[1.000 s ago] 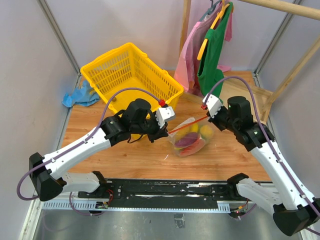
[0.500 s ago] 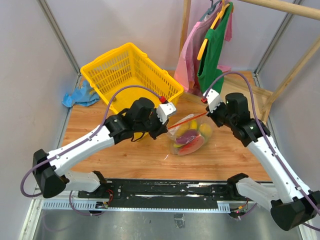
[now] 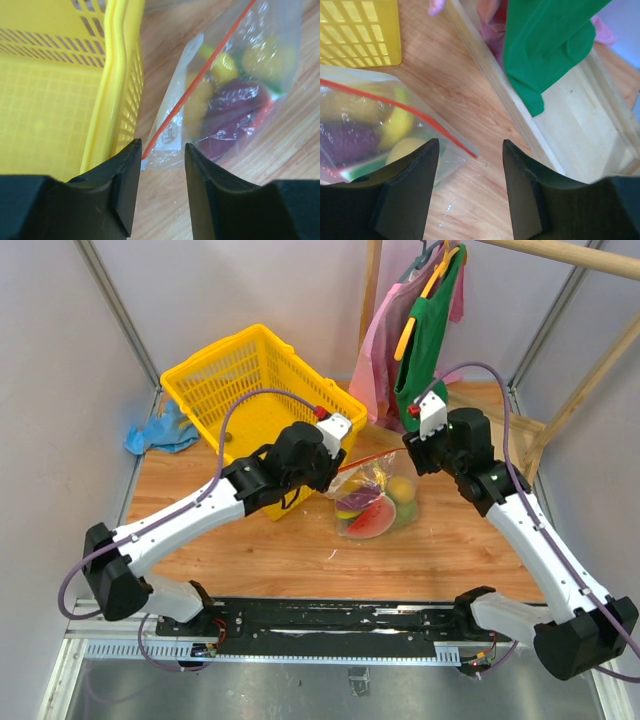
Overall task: Place the food in the zip-top bag and seal the zipper
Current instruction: Place the zipper food storage bag at the center of the board, then reset both arms
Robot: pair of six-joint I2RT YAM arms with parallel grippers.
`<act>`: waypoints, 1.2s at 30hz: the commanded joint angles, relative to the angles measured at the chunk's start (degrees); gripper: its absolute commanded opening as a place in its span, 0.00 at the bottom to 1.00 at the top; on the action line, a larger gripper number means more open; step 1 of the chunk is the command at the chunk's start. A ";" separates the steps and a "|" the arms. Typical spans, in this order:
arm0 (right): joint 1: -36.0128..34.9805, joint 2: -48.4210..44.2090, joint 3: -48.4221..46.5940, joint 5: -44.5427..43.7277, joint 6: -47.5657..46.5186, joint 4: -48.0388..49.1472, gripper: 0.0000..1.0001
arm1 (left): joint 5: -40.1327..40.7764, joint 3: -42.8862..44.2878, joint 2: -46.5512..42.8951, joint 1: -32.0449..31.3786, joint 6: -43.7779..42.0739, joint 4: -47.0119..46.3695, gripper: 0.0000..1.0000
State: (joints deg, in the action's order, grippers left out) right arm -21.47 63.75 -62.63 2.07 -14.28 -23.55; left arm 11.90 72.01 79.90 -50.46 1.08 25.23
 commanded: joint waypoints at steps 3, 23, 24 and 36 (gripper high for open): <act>0.64 -7.74 0.55 -5.22 4.23 2.50 0.73 | 4.16 0.01 -9.56 0.18 3.16 -6.00 0.59; 0.62 -31.71 7.28 -28.70 12.03 1.50 0.98 | 17.06 -10.76 -37.72 0.18 8.20 -14.33 0.90; 0.64 -32.39 7.20 -29.85 12.23 1.32 0.98 | 19.58 -11.52 -39.18 0.18 8.37 -14.80 0.90; 0.64 -36.49 6.22 -34.04 13.90 -1.44 0.98 | 34.04 -20.03 -54.05 0.18 5.61 -21.10 0.96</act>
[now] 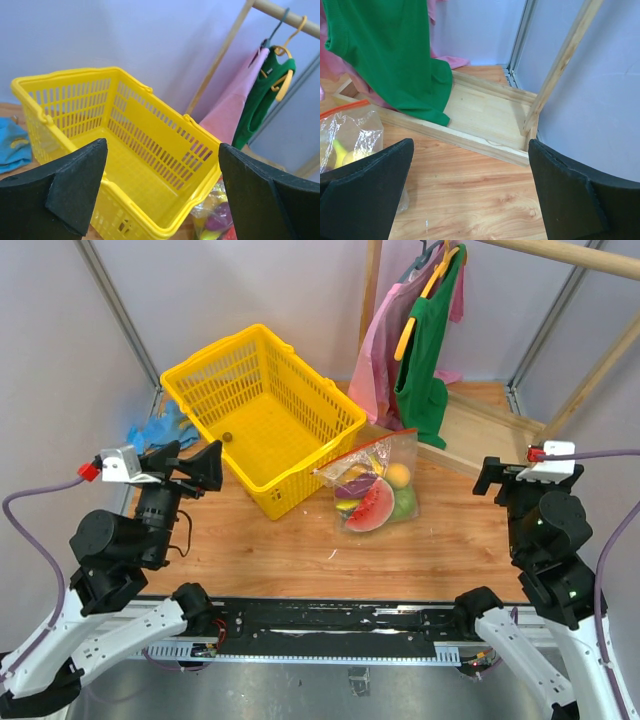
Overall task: Place the food in the zip-top bag and seal the zipper
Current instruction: Reset both arms
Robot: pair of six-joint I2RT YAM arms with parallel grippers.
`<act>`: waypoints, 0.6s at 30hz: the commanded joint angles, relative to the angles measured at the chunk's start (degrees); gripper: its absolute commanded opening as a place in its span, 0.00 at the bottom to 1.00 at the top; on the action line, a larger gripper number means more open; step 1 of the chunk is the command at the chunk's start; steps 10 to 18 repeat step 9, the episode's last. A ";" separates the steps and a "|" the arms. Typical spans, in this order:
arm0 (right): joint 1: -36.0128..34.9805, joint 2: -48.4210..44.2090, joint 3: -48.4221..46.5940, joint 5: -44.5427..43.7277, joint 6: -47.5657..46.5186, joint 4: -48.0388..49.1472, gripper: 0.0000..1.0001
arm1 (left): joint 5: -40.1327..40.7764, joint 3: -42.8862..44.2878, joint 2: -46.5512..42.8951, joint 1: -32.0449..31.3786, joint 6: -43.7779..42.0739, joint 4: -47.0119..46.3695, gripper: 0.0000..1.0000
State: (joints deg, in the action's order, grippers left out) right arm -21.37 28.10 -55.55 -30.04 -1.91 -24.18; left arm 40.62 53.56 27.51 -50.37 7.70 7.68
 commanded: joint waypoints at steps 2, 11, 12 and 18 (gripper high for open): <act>0.54 -0.89 -0.91 -1.58 1.73 -0.83 0.98 | 5.58 -1.53 -1.77 0.10 -1.02 -2.94 0.96; 0.53 -0.34 -0.94 0.30 1.91 -0.38 0.99 | 5.60 -1.22 -0.94 0.10 -0.87 -1.03 0.97; 0.53 -0.34 -0.94 0.30 1.91 -0.38 0.99 | 5.60 -1.22 -0.94 0.10 -0.87 -1.03 0.97; 0.53 -0.34 -0.94 0.30 1.91 -0.38 0.99 | 5.60 -1.22 -0.94 0.10 -0.87 -1.03 0.97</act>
